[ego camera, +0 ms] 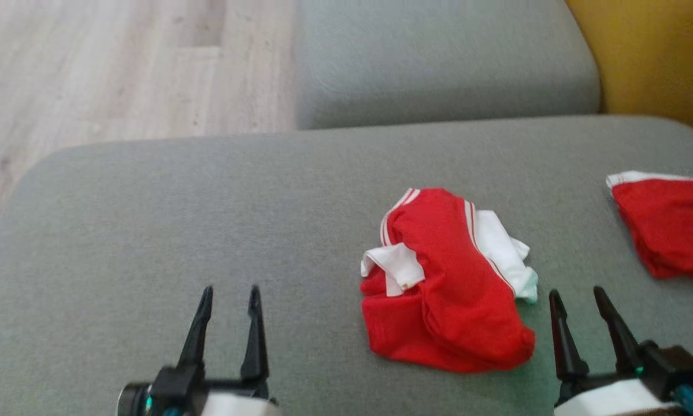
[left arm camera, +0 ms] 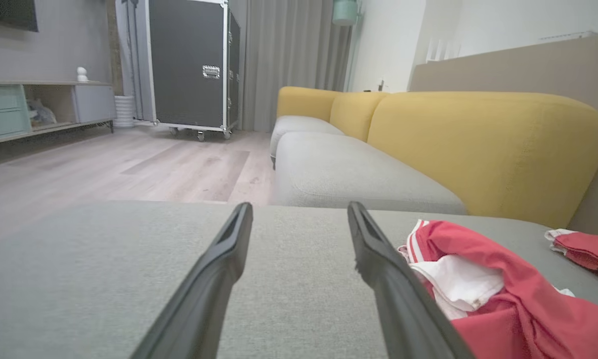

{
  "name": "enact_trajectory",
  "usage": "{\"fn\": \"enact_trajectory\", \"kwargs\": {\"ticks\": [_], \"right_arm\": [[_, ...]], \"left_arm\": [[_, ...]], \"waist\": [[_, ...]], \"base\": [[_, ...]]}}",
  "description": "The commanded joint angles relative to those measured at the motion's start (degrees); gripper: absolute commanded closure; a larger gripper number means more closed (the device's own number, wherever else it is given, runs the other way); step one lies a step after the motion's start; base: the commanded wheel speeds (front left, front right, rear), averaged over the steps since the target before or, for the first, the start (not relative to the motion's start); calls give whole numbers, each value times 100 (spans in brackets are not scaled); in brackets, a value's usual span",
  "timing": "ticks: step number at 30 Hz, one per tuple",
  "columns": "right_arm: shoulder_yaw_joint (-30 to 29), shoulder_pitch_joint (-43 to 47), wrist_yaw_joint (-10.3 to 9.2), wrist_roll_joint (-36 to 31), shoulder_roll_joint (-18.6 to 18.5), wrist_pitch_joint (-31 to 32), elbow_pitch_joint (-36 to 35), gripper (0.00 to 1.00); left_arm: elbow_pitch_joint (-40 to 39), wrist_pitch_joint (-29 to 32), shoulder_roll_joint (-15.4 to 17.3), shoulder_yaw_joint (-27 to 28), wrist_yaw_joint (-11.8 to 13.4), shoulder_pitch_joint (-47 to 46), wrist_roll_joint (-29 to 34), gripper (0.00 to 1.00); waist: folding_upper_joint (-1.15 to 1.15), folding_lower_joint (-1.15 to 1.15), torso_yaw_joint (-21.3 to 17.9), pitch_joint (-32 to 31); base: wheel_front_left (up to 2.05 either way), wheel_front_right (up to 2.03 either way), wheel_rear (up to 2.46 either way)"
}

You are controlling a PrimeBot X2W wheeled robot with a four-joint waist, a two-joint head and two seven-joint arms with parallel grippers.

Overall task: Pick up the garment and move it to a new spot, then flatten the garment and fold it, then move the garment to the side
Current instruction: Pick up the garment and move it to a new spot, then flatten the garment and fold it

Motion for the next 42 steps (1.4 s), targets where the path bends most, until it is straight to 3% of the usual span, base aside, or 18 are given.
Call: {"fn": "enact_trajectory", "kwargs": {"ticks": [1,15,42], "right_arm": [[63,-26,-4,-67,-6,-22,-143,0],[130,165,-4,-218,47,-22,-70,0],[230,196,-4,-186,-35,-22,-34,0]], "left_arm": [[-317,-54,0,304,26,-14,101,0],[-389,-54,-119,741,-265,604,575,0],[-253,-54,-217,823,-413,643,708,0]], "waist": [[0,1,167,-164],[0,1,283,-305],[0,1,230,-289]], "base": [[0,0,0],[0,0,0],[0,0,0]]}}
